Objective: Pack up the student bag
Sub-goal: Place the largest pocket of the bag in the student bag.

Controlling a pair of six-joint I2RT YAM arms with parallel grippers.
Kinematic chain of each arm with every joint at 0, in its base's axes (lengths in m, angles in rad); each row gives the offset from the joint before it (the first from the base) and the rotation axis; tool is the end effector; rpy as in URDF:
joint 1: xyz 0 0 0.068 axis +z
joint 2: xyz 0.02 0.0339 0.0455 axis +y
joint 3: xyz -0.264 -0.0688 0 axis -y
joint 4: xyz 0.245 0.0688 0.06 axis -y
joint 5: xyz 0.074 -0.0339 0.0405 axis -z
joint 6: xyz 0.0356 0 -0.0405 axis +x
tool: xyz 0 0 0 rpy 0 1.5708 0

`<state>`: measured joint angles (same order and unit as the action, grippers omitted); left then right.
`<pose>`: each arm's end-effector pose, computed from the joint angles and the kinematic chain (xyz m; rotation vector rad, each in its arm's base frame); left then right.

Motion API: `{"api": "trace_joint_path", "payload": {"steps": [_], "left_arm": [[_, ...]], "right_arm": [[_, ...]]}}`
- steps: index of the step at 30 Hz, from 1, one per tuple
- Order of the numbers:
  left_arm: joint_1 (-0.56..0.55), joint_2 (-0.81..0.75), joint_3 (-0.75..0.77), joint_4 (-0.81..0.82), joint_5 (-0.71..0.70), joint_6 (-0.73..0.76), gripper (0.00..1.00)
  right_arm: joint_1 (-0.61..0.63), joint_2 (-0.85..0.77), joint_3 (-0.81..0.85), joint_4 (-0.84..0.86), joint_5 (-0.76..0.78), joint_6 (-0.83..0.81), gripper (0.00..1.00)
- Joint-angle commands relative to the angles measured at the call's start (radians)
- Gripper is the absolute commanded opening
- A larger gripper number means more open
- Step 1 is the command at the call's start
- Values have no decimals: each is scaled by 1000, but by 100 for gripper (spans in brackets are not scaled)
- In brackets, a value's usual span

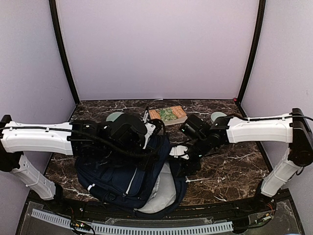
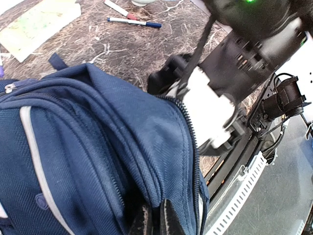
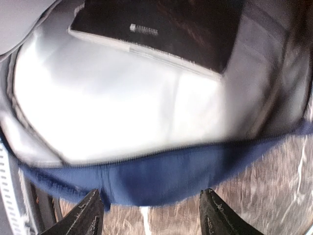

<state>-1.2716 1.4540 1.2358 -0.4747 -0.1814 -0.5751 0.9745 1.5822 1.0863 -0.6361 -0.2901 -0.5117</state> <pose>0.1020 -0.3089 0.3116 0.7132 2.2609 -0.7571 0.1673 0.2647 0.2158 -1.9147 1.9524 0.5284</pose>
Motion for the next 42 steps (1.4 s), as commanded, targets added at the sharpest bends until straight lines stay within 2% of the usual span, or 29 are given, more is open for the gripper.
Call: {"api": "trace_joint_path", "payload": {"steps": [1, 7, 12, 13, 15, 16, 18, 20, 25, 29, 32, 35, 38, 42], "left_arm": [[16, 26, -36, 35, 55, 44, 0], [27, 91, 6, 75, 115, 49, 0], [29, 107, 36, 51, 155, 65, 1], [30, 106, 44, 47, 169, 76, 6], [37, 115, 71, 40, 226, 111, 29], [38, 122, 95, 26, 240, 129, 36], [42, 133, 156, -12, 243, 164, 46], [56, 141, 213, -40, 240, 207, 49], [172, 173, 297, -75, 185, 218, 52], [284, 230, 340, -34, 138, 191, 66], [369, 308, 381, 12, 161, 160, 72], [452, 417, 465, 21, 209, 108, 74], [497, 546, 597, -18, 184, 87, 75], [561, 662, 665, 13, 156, 27, 73]], "right_arm": [[-41, -89, -17, -14, -93, -2, 67], [-82, -90, 19, -89, -275, 10, 60], [-179, -139, 49, -224, -305, -79, 57], [-201, -154, 55, -236, -305, -89, 57], [-253, -176, 76, -231, -330, -90, 57], [-277, -175, 105, -235, -340, -92, 57], [-323, -153, 155, -239, -349, -83, 57], [-377, -116, 208, -253, -375, -83, 57], [-435, -20, 274, -43, -248, 142, 59], [-462, 58, 309, 101, -149, 279, 60], [-483, 122, 333, 195, -95, 355, 60], [-506, 205, 374, 242, -56, 417, 60], [-528, 288, 422, 263, -40, 470, 60], [-559, 412, 494, 254, -42, 516, 60]]}}
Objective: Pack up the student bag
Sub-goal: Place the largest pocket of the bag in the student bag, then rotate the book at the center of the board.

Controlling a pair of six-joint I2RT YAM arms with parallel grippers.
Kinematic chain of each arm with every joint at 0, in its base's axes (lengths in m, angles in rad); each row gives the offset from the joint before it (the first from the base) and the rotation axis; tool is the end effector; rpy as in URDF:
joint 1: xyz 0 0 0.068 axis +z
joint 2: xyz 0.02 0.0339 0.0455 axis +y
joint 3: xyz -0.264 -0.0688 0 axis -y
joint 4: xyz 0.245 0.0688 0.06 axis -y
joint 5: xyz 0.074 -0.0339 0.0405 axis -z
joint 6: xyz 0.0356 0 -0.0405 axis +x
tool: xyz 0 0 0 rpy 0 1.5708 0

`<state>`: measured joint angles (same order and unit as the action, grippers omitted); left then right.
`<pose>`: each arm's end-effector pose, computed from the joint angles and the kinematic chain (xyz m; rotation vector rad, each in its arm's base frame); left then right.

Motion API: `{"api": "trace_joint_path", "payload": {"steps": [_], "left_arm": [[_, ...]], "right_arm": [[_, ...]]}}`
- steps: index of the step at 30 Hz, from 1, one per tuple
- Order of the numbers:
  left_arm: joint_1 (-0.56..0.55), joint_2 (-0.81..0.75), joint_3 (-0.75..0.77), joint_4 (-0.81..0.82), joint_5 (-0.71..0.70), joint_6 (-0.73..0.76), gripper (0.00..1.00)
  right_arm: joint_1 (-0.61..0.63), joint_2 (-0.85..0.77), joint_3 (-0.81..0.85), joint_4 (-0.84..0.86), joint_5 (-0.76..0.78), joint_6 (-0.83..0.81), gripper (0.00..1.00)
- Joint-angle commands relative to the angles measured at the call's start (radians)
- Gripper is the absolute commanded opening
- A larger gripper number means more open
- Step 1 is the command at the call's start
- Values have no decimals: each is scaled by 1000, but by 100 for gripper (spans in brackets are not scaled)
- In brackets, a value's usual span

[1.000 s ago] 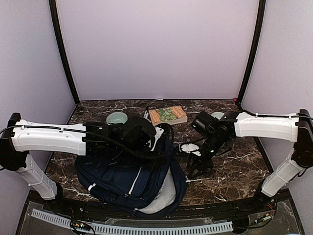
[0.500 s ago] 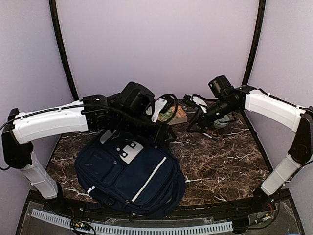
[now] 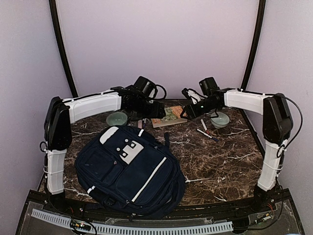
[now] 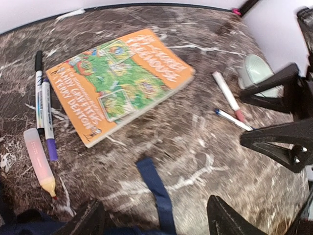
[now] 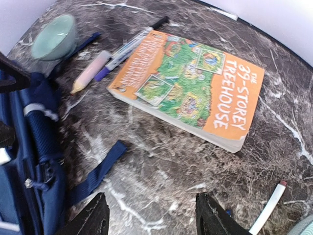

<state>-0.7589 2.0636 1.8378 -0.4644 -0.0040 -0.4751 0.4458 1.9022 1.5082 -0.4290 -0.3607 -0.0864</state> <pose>0.3496 -0.3313 0.2799 0.3294 2.3215 -0.6353 0.3809 0.1959 0.2458 -0.7977 2.2729 0.5995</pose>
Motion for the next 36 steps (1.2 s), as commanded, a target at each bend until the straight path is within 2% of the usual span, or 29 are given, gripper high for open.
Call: {"api": "trace_joint_path", "payload": {"steps": [1, 6, 13, 22, 29, 36], "left_arm": [[65, 73, 67, 28, -18, -89, 72], [135, 173, 94, 121, -12, -106, 70], [213, 330, 229, 154, 47, -106, 68], [246, 512, 467, 203, 123, -36, 67], [262, 570, 522, 272, 124, -34, 68], [269, 685, 611, 286, 250, 4, 70]], "right_arm": [[-39, 116, 89, 44, 26, 101, 60], [-83, 232, 162, 66, 20, 166, 56], [-108, 356, 270, 49, -24, 211, 54], [-118, 406, 296, 67, -45, 233, 52], [-120, 417, 279, 76, -83, 244, 52], [-120, 408, 250, 87, -103, 260, 52]]}}
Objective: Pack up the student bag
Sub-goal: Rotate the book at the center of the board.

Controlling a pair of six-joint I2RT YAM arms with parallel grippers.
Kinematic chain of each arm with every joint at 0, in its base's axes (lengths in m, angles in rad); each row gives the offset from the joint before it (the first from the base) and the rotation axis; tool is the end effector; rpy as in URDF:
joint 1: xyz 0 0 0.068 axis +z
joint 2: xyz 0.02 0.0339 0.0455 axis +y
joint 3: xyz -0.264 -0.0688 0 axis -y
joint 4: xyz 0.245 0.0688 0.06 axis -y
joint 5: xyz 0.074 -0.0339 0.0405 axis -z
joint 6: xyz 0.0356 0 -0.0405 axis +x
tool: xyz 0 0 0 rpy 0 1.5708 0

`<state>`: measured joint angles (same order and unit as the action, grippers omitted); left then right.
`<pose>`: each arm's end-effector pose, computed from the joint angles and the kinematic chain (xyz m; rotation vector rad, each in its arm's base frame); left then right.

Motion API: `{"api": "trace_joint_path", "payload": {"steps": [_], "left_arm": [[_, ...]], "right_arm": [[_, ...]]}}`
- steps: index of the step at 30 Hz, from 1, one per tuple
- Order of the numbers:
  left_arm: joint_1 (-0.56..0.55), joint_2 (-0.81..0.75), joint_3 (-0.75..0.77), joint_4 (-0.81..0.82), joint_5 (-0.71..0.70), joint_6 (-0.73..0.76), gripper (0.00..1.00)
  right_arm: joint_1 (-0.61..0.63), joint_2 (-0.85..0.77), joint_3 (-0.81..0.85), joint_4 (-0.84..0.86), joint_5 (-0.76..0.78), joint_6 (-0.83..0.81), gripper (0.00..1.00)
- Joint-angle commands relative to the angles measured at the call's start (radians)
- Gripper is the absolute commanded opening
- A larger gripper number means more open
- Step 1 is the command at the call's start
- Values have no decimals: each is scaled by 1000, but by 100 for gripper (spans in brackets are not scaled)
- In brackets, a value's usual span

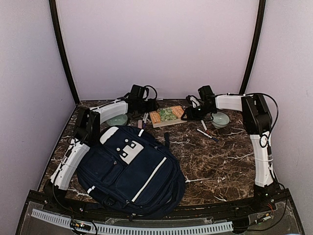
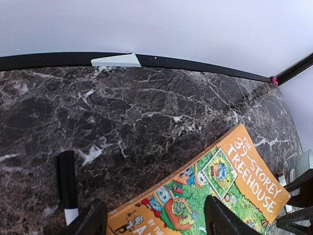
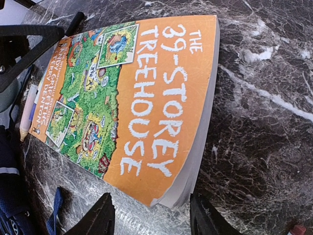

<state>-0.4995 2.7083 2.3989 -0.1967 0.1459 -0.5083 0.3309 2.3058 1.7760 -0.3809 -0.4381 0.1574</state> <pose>0.5302 -0.2952 0.1539 0.0835 2.1613 -0.7529 0.4717 0.1780 0.1534 -0.4073 2.4788 0.7485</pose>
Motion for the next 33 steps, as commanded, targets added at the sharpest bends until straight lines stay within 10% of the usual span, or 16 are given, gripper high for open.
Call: {"api": "trace_joint_path", "payload": {"steps": [1, 33], "left_arm": [[10, 47, 53, 19, 128, 41, 69], [-243, -328, -466, -108, 299, 142, 45]], "right_arm": [[-6, 4, -21, 39, -24, 15, 52], [-84, -13, -71, -6, -278, -54, 51]]}}
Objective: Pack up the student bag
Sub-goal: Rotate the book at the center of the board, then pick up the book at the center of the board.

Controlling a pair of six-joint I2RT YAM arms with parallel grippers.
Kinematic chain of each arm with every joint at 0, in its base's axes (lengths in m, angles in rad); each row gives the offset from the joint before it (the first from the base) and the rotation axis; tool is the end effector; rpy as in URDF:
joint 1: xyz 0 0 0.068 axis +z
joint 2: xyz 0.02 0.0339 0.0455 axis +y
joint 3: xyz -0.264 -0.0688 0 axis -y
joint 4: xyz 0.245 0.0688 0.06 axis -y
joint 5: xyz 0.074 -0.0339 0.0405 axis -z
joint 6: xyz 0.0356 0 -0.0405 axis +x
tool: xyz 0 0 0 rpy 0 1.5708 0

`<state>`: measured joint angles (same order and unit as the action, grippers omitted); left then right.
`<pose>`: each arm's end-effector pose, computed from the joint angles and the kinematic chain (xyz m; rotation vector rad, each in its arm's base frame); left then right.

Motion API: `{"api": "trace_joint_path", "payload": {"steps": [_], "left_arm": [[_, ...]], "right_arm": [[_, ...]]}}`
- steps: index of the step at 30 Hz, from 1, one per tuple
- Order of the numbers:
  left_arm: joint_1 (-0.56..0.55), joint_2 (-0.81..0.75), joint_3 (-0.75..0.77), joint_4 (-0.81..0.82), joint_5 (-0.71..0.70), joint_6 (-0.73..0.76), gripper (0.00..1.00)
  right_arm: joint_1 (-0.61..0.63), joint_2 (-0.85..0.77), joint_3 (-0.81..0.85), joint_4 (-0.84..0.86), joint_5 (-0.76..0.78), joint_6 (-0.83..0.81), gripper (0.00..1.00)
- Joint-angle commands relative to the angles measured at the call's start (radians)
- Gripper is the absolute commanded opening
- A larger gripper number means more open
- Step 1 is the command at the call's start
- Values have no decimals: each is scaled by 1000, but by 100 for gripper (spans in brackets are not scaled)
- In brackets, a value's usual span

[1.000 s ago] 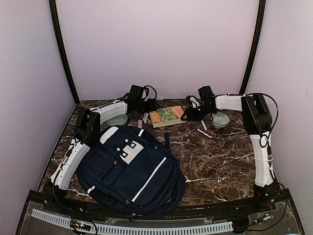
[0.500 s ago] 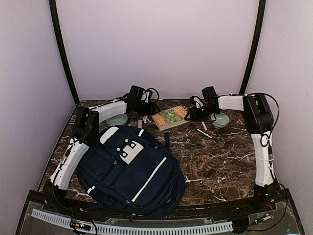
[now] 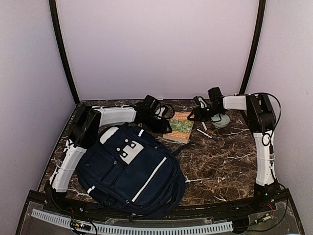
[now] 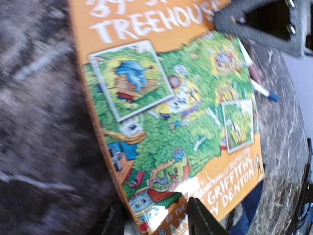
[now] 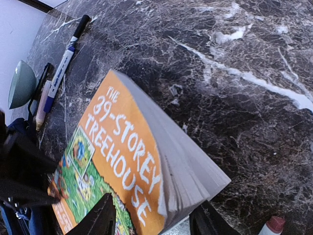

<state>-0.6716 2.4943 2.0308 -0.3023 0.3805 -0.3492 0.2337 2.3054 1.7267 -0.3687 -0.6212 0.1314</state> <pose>0.4253 -0.3549 0.1426 0.5937 2.3949 -0.9247 0.4767 0.1348 0.1421 -0.3841 2.4713 0.9308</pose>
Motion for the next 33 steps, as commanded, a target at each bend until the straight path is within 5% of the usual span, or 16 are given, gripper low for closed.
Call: {"api": "trace_joint_path", "payload": {"steps": [1, 10, 17, 33], "left_arm": [[-87, -129, -119, 5, 64, -26, 45], [-180, -266, -315, 82, -8, -117, 45], [-181, -413, -488, 148, -117, -255, 48], [-108, -338, -480, 322, -119, -545, 58]], "right_arm": [[13, -19, -30, -18, -97, -30, 51], [13, -77, -124, -35, -137, -47, 51], [10, -197, -149, -108, 17, -92, 56], [16, -223, -257, -216, 48, -121, 48]]}}
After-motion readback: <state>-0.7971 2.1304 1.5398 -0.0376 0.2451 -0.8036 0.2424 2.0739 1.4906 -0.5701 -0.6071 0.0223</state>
